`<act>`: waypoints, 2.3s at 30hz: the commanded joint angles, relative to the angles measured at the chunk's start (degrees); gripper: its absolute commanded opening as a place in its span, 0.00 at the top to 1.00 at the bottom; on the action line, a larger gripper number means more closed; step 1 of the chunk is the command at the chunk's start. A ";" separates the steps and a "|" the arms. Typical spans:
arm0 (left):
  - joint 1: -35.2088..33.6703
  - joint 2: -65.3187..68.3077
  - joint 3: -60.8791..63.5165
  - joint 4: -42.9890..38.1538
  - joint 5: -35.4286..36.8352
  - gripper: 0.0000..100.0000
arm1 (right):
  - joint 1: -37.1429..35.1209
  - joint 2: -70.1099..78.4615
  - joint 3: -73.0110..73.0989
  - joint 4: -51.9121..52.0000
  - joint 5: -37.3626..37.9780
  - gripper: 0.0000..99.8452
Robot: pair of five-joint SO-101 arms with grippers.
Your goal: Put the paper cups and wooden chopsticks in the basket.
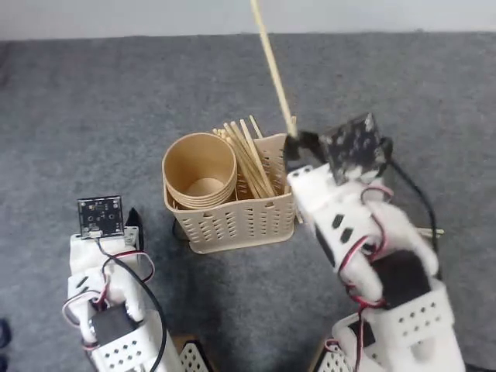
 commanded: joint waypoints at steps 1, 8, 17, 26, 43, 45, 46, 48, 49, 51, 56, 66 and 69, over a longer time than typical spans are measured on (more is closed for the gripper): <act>0.53 -0.97 -0.31 -1.49 -0.18 0.79 | -3.47 -4.88 7.47 -8.04 -1.49 0.99; 0.53 -0.97 -0.31 -1.67 -0.18 0.79 | -5.32 -7.69 15.74 -13.85 -1.85 0.99; 0.53 -0.97 -0.31 -1.67 -0.18 0.79 | -5.41 -8.13 19.60 -15.96 -1.58 0.93; 0.53 -0.97 -0.31 -1.67 -0.18 0.79 | -5.41 -8.13 19.87 -15.87 -1.76 0.83; 0.53 -0.97 -0.31 -1.67 -0.18 0.79 | 12.00 -8.22 -6.33 12.62 7.65 0.84; 0.53 -0.97 -0.31 -1.58 -0.18 0.79 | 14.90 -7.78 -10.29 14.37 8.18 0.84; 0.53 -0.97 -0.31 -1.49 -0.18 0.79 | 15.78 -7.69 -12.13 15.25 8.70 0.84; 0.53 -0.97 -0.31 -1.49 -0.18 0.79 | 16.84 -7.60 -15.38 16.84 10.73 0.84; 0.53 -0.97 -0.31 -1.49 -0.18 0.79 | 17.10 -7.60 -16.70 17.89 12.48 0.84; 0.53 -0.97 -0.31 -1.41 -0.18 0.79 | 17.10 -7.52 -18.81 19.91 17.23 0.84; 0.53 -0.97 -0.31 -1.41 -0.18 0.79 | 19.38 -3.56 -21.98 26.59 30.42 0.84; 0.53 -0.97 -0.31 -1.41 -0.18 0.79 | 25.19 18.86 -36.31 39.25 45.80 0.84; 0.53 -0.97 -0.31 -1.49 -0.18 0.79 | 24.31 25.36 -39.82 43.74 48.53 0.84</act>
